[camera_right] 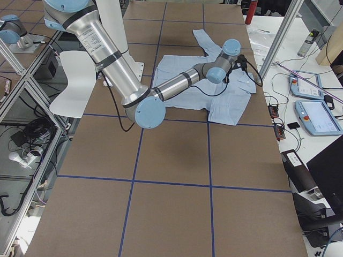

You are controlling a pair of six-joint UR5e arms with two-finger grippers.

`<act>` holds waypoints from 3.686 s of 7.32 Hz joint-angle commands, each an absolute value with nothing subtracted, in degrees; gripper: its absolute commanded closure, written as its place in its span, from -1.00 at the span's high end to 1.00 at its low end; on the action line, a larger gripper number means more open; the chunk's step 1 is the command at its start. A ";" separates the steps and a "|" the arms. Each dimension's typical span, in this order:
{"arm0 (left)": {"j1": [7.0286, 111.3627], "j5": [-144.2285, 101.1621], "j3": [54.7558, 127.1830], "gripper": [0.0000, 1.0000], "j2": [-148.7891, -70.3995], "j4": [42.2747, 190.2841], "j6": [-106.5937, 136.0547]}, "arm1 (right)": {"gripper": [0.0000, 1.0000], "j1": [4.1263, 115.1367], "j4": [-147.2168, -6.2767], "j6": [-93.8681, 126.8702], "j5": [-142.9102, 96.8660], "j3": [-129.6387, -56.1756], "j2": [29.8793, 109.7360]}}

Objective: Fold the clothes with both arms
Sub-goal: 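Carry the sleeve with the right gripper across the shirt toward the collar, then release the sleeve and raise the right gripper back toward its side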

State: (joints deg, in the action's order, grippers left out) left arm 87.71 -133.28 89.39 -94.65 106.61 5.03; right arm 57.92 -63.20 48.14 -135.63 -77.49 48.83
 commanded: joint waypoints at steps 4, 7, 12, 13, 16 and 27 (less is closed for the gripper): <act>87.71 -133.33 84.99 1.00 -94.66 111.01 5.01 | -1.00 48.27 -63.90 49.48 -124.30 -61.99 30.17; 87.71 -133.33 84.73 1.00 -94.66 111.01 5.01 | -1.00 45.01 -63.55 49.40 -121.56 -57.41 27.69; 87.63 -133.33 83.15 1.00 -95.71 111.01 5.10 | 1.00 36.33 -59.94 49.39 -102.10 -54.84 22.68; 87.63 -133.33 82.36 1.00 -96.41 111.01 5.18 | 1.00 35.78 -60.03 49.39 -101.52 -54.84 22.76; 87.63 -133.24 80.86 1.00 -97.38 111.09 5.19 | 1.00 35.77 -60.20 50.88 -101.43 -54.93 22.94; 57.16 -108.23 85.78 0.92 -91.85 139.49 69.16 | 1.00 52.79 -87.36 40.27 -121.85 -87.01 50.69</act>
